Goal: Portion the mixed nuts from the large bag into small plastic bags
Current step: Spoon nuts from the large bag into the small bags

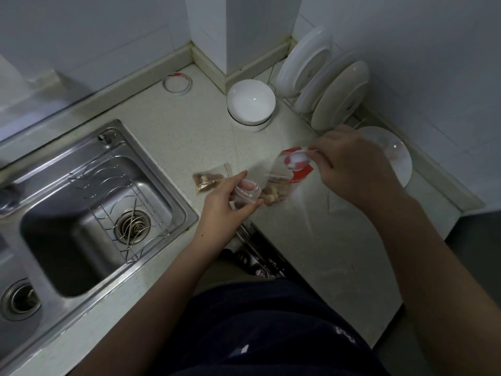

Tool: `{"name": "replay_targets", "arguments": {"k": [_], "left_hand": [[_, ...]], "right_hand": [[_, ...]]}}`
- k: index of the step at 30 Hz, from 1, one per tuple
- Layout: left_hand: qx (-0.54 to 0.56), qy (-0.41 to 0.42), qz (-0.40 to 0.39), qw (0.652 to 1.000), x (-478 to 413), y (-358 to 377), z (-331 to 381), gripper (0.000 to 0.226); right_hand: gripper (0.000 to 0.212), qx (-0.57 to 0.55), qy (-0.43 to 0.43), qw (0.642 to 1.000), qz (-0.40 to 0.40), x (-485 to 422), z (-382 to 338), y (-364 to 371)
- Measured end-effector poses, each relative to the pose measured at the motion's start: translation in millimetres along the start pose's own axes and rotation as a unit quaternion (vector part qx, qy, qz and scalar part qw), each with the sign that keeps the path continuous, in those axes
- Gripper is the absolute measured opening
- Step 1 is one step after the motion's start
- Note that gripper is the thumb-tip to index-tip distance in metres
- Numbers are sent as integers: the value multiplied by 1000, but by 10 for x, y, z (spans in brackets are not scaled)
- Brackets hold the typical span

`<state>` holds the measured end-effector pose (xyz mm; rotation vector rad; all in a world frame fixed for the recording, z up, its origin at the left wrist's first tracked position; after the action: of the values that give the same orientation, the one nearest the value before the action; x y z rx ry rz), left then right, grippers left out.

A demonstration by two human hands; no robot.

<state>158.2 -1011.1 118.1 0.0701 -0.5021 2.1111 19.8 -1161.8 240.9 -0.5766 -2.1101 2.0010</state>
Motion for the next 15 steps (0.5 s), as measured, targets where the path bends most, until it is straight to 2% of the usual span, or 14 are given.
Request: {"name": "replay_targets", "arguments": {"k": [3, 7, 9, 11, 15], "left_hand": [[-1, -3, 1, 1000, -4, 5, -15, 59], [1, -8, 1, 1000, 1, 17, -44, 59], [0, -11, 3, 1000, 2, 14, -59, 59], [-1, -11, 5, 1000, -1, 7, -74, 59], [0, -18, 7, 1000, -6, -4, -112, 60]], "right_hand": [[27, 9, -44, 998, -53, -130, -2, 217], [21, -21, -14, 983, -182, -305, 68, 571], [29, -44, 7, 973, -227, -345, 113, 727], [40, -41, 6, 965, -260, -355, 137, 864], [43, -11, -2, 960, -281, -368, 155, 1025]]}}
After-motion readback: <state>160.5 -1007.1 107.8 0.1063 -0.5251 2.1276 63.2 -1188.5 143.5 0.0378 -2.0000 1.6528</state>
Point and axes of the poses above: each hand's wrist, its own x-axis away from the middle knuckle, its own y-axis out of the palm, z = x × y, the point moved 4 cm from there along -x, towards the middle knuckle, and after that the axes turned 12 degrees about -y, right-handed, at the moved point
